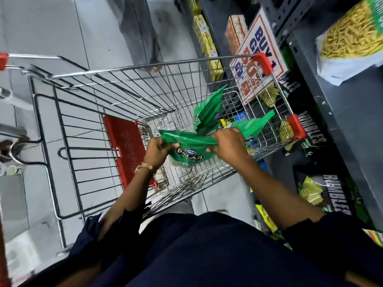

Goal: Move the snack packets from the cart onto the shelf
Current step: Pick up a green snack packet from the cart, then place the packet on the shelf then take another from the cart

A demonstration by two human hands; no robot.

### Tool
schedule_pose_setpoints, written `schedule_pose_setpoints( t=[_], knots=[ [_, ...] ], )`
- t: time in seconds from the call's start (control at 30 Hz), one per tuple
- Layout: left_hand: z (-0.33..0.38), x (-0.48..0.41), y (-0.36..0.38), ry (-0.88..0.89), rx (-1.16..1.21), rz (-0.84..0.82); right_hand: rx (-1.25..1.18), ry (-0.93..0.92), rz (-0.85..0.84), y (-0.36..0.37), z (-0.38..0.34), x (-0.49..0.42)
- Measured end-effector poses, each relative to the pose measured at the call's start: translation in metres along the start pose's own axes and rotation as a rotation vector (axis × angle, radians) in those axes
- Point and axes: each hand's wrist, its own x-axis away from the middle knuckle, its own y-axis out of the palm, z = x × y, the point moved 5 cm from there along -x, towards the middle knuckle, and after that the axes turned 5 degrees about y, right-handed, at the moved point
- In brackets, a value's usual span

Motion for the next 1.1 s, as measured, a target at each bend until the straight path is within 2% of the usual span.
schedule_pose_setpoints(
  t=[0.2,0.33,0.43,0.57,0.87,0.97,1.1],
  knots=[
    [0.096,0.026,-0.026,0.275,-0.049,0.041,-0.573,0.04,0.183,-0.055,0.015,0.043],
    [0.158,0.053,-0.031,0.462,0.08,0.142,-1.116,0.026,0.317,-0.097,0.035,0.07],
    [0.209,0.069,-0.017,0.613,0.17,0.194,-1.349,-0.043,0.413,-0.124,0.046,0.095],
    [0.268,0.082,0.025,0.735,0.301,0.159,-1.379,-0.079,0.399,-0.134,0.066,0.123],
    [0.367,0.104,0.161,0.888,0.345,-0.087,-1.285,0.126,0.983,-0.18,0.187,0.204],
    [0.388,0.093,0.203,0.916,0.388,-0.166,-1.267,0.164,1.084,-0.192,0.215,0.225],
    [0.414,0.091,0.26,0.941,0.275,-0.227,-1.215,0.269,1.219,-0.195,0.256,0.24]
  ],
)
